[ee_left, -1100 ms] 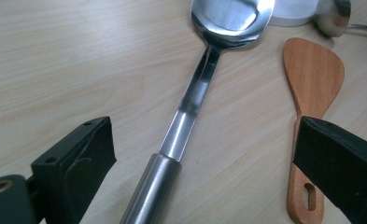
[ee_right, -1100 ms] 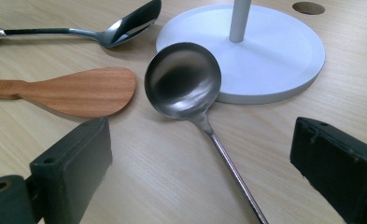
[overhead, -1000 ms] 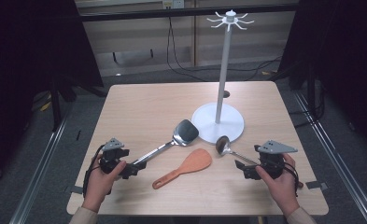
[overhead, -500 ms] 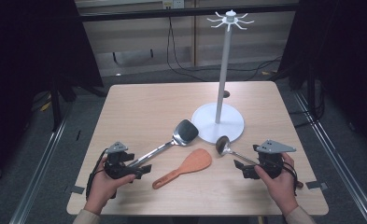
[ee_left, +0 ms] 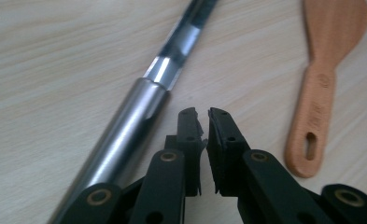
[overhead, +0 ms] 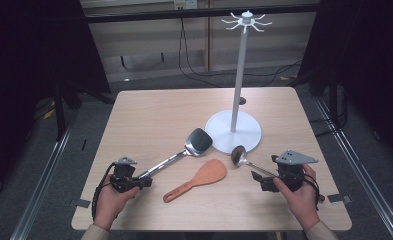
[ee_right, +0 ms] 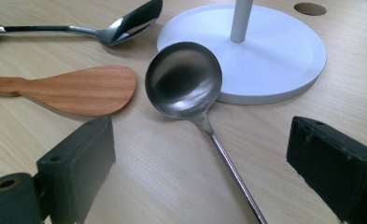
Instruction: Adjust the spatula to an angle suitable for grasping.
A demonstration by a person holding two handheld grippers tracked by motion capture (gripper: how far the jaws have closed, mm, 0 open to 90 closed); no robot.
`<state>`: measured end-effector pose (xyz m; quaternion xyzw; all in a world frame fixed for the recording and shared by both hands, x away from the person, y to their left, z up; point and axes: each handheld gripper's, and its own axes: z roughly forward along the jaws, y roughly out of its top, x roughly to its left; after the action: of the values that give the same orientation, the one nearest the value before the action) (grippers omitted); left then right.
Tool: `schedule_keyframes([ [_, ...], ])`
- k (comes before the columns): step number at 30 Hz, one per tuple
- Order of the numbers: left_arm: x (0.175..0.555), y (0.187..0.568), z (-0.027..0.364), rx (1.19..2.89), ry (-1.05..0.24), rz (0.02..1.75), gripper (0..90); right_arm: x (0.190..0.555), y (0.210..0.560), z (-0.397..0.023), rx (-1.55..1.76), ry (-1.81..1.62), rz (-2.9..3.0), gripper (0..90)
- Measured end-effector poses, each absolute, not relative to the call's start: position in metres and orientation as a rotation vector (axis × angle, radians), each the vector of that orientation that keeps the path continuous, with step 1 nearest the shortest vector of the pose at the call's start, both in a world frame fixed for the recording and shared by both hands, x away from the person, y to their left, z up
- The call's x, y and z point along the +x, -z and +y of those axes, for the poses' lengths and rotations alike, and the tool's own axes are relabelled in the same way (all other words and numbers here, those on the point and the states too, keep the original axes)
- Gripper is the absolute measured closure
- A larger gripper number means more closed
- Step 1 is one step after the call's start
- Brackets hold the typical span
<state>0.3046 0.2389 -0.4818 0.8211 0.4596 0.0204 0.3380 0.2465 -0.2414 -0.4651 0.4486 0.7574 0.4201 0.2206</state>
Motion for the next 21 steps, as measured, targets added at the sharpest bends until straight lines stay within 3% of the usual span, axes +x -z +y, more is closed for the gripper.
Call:
schedule_keyframes([
  [9,0.316,0.491,0.248,2.087,-0.121,1.291,85.4,0.242,0.461,-0.245,1.232,-1.163,2.075,6.9],
  [21,0.363,0.497,0.246,1.955,-0.238,1.431,87.5,0.237,0.462,-0.256,1.271,-1.171,2.047,6.9],
])
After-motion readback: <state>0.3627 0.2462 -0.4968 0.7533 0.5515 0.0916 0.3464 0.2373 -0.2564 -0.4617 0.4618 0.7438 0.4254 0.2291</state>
